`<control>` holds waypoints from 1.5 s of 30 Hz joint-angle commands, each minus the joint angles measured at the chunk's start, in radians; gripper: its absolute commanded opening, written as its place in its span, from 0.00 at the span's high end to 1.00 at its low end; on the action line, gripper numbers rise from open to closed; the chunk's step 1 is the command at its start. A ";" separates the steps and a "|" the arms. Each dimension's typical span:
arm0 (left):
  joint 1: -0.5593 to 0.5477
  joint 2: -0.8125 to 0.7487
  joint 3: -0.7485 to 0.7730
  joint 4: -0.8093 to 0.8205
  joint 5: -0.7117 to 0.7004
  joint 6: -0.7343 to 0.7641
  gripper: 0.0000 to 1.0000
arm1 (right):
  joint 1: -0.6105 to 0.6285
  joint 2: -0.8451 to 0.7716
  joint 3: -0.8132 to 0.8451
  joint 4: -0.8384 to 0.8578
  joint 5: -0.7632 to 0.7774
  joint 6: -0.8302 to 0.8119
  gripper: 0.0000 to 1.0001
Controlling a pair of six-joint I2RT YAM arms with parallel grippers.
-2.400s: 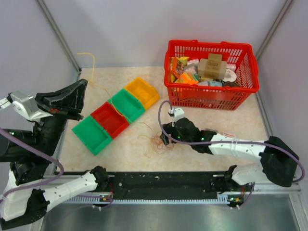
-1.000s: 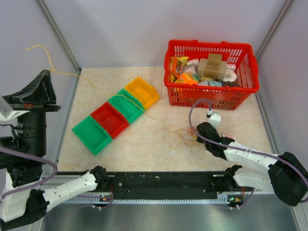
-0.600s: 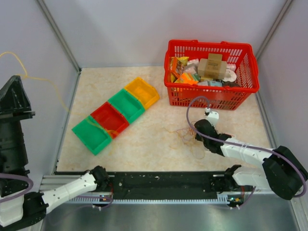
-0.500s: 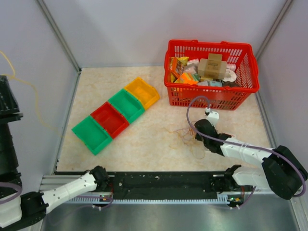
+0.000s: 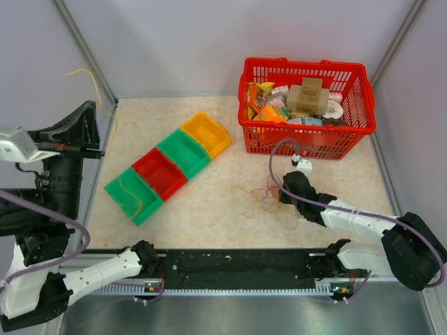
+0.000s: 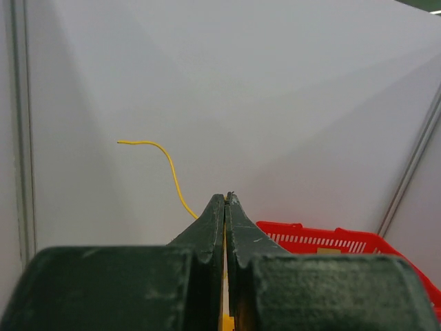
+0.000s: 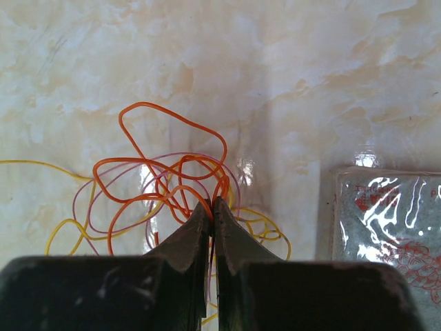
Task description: Untangle the cables
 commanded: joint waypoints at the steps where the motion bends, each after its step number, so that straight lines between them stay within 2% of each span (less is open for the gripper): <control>1: 0.001 0.041 0.085 -0.004 0.034 0.032 1.00 | -0.009 -0.050 0.013 0.025 -0.021 -0.017 1.00; 4: 0.001 0.047 0.072 -0.007 0.026 0.057 1.00 | -0.009 -0.069 0.011 0.014 -0.015 -0.011 1.00; 9: 0.001 0.005 -0.068 0.007 0.001 0.046 1.00 | -0.009 -0.132 -0.009 -0.006 0.038 0.014 1.00; 14: 0.001 -0.048 -0.201 -0.025 -0.035 -0.038 1.00 | -0.009 -0.172 -0.007 -0.071 0.088 0.011 1.00; 18: 0.003 -0.075 -0.258 -0.114 -0.038 -0.128 1.00 | -0.011 -0.183 -0.028 -0.078 0.108 0.009 1.00; 23: 0.001 -0.123 -0.393 -0.229 0.041 -0.354 1.00 | -0.011 -0.191 -0.052 -0.078 0.088 0.032 1.00; 29: 0.001 -0.141 -0.646 -0.347 0.121 -0.627 1.00 | -0.011 -0.168 -0.033 -0.073 0.069 0.016 1.00; 32: 0.003 -0.155 -0.801 -0.349 0.113 -0.800 1.00 | -0.009 -0.165 -0.038 -0.067 0.060 0.017 1.00; 35: 0.003 -0.126 -0.890 -0.288 0.197 -0.903 1.00 | -0.011 -0.165 -0.044 -0.055 0.034 0.025 1.00; 38: 0.003 -0.039 -0.907 -0.229 0.274 -0.937 1.00 | -0.011 -0.146 -0.033 -0.047 0.011 0.026 1.00; 41: 0.003 0.059 -0.841 -0.203 0.346 -0.893 1.00 | -0.011 -0.131 -0.030 -0.048 -0.004 0.022 1.00; 45: 0.001 0.083 -0.780 -0.101 0.461 -0.825 1.00 | -0.011 -0.131 -0.042 -0.047 0.000 0.026 1.00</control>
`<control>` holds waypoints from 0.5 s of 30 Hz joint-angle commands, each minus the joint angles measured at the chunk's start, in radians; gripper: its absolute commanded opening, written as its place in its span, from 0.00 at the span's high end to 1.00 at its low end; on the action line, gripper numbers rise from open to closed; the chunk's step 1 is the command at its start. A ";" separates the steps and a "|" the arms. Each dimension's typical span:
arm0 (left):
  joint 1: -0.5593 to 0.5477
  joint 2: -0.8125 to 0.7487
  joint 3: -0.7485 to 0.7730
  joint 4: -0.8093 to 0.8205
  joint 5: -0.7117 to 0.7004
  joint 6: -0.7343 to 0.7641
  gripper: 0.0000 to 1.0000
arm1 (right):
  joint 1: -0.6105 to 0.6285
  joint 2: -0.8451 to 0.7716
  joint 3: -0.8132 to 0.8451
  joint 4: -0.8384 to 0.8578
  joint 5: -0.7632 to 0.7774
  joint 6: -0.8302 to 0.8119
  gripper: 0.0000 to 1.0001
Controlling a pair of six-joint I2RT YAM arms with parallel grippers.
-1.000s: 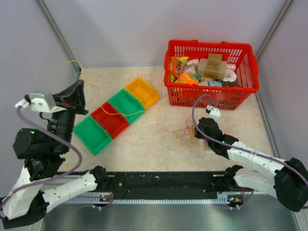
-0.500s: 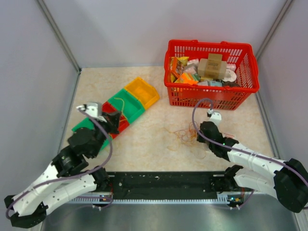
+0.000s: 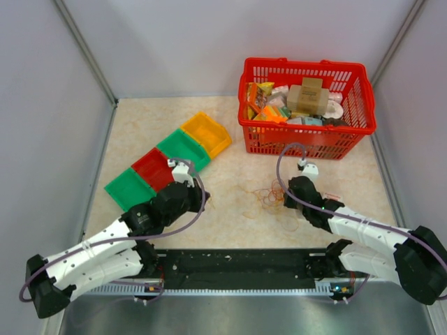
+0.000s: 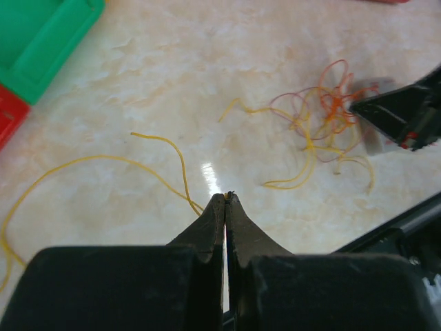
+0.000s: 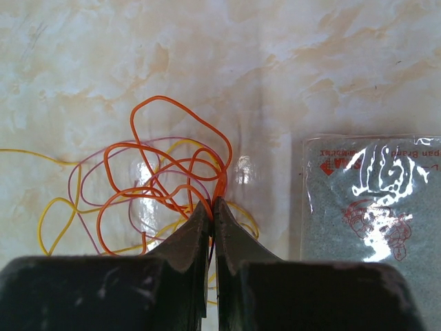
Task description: Untangle the cables
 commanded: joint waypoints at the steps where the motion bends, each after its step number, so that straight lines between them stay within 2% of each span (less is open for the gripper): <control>1: 0.002 -0.012 0.106 0.199 0.165 0.034 1.00 | -0.011 0.001 0.009 0.037 -0.015 0.009 1.00; 7: 0.002 -0.071 0.167 0.194 0.174 -0.009 1.00 | -0.011 -0.020 0.000 0.028 -0.023 0.013 1.00; 13: 0.002 -0.140 0.124 0.118 0.056 -0.063 1.00 | -0.011 -0.023 -0.008 0.034 -0.026 0.017 1.00; 15: 0.002 -0.160 0.121 0.145 0.102 -0.047 1.00 | -0.011 -0.023 -0.008 0.043 -0.036 0.016 1.00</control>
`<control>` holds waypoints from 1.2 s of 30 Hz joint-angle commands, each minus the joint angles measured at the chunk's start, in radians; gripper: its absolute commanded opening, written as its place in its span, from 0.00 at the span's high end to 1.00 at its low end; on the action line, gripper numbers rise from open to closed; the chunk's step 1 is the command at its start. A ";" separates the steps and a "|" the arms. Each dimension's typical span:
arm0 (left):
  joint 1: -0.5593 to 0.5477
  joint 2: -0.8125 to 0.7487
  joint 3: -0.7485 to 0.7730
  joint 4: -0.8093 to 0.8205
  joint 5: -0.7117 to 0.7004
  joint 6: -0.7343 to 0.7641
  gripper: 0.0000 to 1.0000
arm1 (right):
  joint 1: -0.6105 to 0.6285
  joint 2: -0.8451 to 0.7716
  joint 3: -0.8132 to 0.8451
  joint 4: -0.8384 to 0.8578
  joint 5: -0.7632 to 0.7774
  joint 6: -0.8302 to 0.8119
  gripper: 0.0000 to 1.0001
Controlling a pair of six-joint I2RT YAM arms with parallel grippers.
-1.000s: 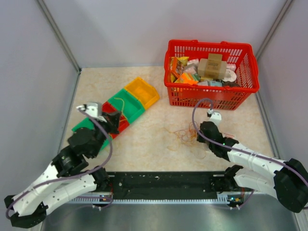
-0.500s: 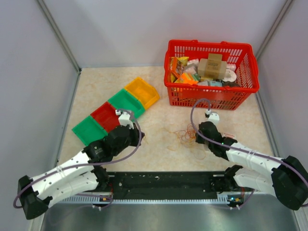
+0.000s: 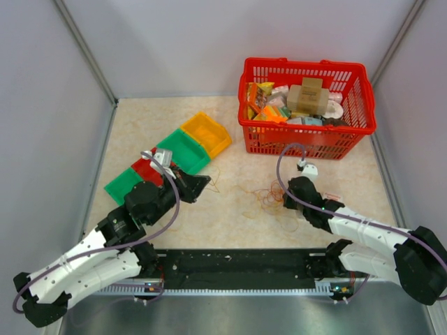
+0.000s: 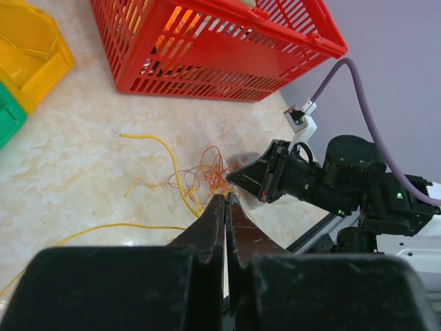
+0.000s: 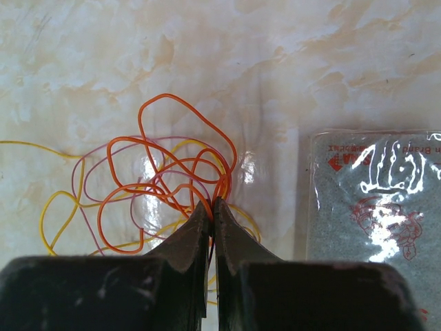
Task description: Untangle the cables
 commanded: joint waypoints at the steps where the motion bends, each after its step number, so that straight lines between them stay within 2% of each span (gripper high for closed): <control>1: 0.002 -0.032 -0.010 0.036 0.036 -0.013 1.00 | -0.011 -0.018 0.001 0.039 -0.017 0.014 1.00; 5: 0.002 -0.018 0.031 0.053 0.085 0.014 1.00 | -0.009 -0.002 0.002 0.049 -0.019 0.008 1.00; 10: 0.002 -0.018 0.021 -0.116 -0.154 -0.052 1.00 | -0.011 -0.004 -0.004 0.049 -0.030 0.016 1.00; 12: 0.002 -0.017 -0.008 -0.134 -0.198 -0.056 1.00 | -0.011 -0.015 -0.015 0.055 -0.033 0.024 1.00; 15: 0.003 0.001 -0.030 -0.089 -0.136 -0.052 1.00 | -0.009 -0.022 -0.024 0.057 -0.034 0.025 1.00; 18: 0.003 0.034 -0.025 0.066 0.037 -0.021 1.00 | -0.011 -0.009 -0.022 0.058 -0.030 0.022 1.00; 20: 0.003 0.066 0.008 0.131 0.126 -0.013 1.00 | -0.011 0.002 -0.018 0.060 -0.033 0.022 1.00; 22: 0.003 0.104 0.079 0.123 0.168 -0.001 1.00 | -0.009 0.010 -0.019 0.060 -0.036 0.028 1.00; 27: 0.002 0.158 0.205 0.067 0.159 0.011 1.00 | -0.011 0.011 -0.038 0.091 -0.033 0.042 1.00; 36: 0.002 0.107 0.138 -0.022 0.035 0.014 1.00 | -0.011 0.018 -0.053 0.103 -0.036 0.044 1.00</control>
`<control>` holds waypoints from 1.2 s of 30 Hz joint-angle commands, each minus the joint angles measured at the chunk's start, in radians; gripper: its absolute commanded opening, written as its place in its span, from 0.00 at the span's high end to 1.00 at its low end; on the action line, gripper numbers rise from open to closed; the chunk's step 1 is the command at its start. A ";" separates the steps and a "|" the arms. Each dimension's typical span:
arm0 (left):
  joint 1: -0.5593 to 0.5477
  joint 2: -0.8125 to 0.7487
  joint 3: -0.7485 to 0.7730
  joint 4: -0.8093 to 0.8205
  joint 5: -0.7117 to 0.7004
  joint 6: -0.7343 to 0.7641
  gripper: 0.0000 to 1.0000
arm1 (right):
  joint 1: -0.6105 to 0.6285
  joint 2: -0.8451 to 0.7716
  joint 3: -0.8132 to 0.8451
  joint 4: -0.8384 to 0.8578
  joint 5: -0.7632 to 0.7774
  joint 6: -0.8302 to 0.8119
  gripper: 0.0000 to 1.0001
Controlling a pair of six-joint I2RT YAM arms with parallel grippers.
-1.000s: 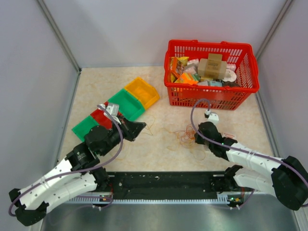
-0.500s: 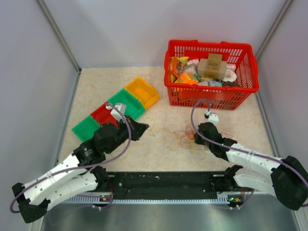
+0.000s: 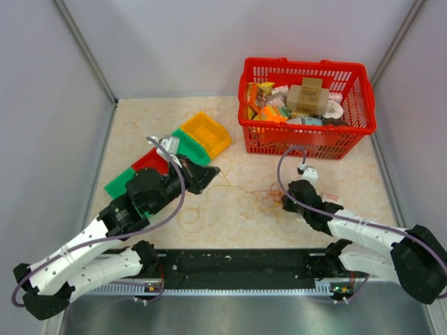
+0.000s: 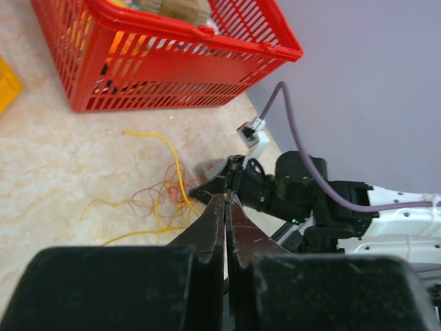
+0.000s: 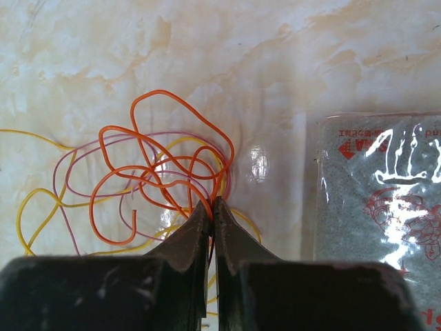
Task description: Untangle the cables
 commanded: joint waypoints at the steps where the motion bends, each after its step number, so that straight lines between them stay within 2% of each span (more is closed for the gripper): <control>1: 0.001 -0.028 -0.045 -0.070 -0.104 0.008 1.00 | -0.011 0.011 0.002 0.045 -0.004 0.010 1.00; 7: 0.002 -0.125 -0.175 -0.231 -0.317 -0.073 1.00 | -0.011 0.023 0.000 0.058 -0.015 0.012 1.00; 13: 0.002 -0.197 -0.349 -0.347 -0.408 -0.255 1.00 | -0.011 0.026 0.000 0.064 -0.022 0.010 1.00; 22: 0.001 -0.194 -0.469 -0.383 -0.443 -0.391 1.00 | -0.011 0.026 0.000 0.062 -0.031 0.012 1.00; 27: 0.002 -0.177 -0.496 -0.360 -0.414 -0.388 0.99 | -0.011 0.022 -0.008 0.062 -0.030 0.013 1.00; 31: 0.001 -0.134 -0.522 -0.328 -0.371 -0.351 0.92 | -0.011 0.022 -0.009 0.062 -0.028 0.013 1.00; 33: 0.002 -0.108 -0.529 -0.311 -0.339 -0.325 0.79 | -0.011 0.022 -0.009 0.062 -0.028 0.013 1.00; 36: 0.001 -0.068 -0.519 -0.283 -0.282 -0.268 0.53 | -0.011 0.022 -0.009 0.062 -0.030 0.012 1.00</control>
